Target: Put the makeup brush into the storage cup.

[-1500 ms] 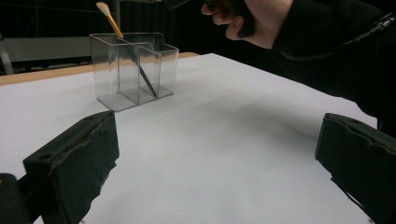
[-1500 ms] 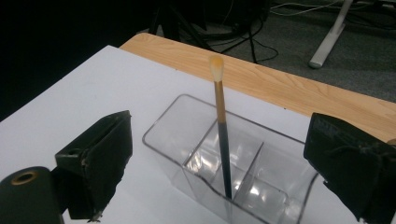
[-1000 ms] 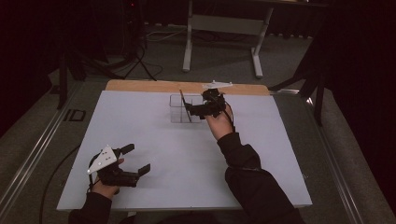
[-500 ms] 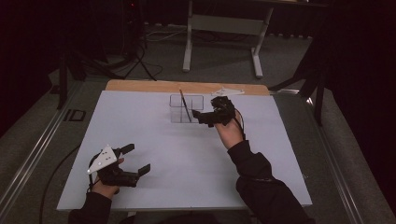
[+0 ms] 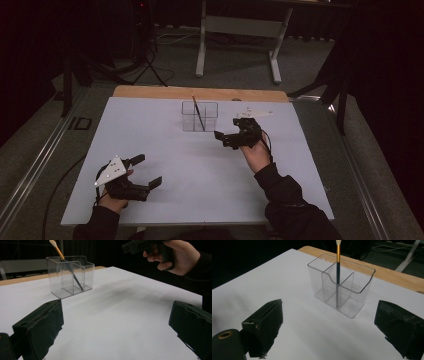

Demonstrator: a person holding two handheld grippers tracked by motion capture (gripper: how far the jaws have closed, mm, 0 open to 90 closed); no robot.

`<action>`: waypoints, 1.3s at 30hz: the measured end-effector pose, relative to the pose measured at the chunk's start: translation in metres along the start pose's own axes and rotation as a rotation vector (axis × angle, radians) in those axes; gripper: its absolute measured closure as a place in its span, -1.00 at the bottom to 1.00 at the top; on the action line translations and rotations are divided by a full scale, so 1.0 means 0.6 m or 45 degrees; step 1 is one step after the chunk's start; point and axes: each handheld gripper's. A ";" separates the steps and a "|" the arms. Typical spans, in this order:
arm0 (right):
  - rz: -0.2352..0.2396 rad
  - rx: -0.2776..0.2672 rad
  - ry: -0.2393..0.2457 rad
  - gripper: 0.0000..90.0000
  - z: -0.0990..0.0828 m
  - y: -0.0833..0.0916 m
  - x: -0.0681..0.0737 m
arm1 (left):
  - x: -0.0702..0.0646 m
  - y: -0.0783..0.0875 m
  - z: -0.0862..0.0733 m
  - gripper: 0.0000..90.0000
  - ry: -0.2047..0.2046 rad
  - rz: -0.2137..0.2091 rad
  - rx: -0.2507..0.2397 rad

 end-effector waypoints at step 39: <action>0.094 -0.123 0.164 -0.82 -0.110 0.096 0.062 | -0.007 0.001 0.004 -1.00 -0.012 -0.027 -0.007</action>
Point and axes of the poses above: each handheld gripper's, and its own axes: y roughly backward along the jaws, z roughly out of its top, x roughly to its left, and after that the axes turned 1 degree about -x, right-handed
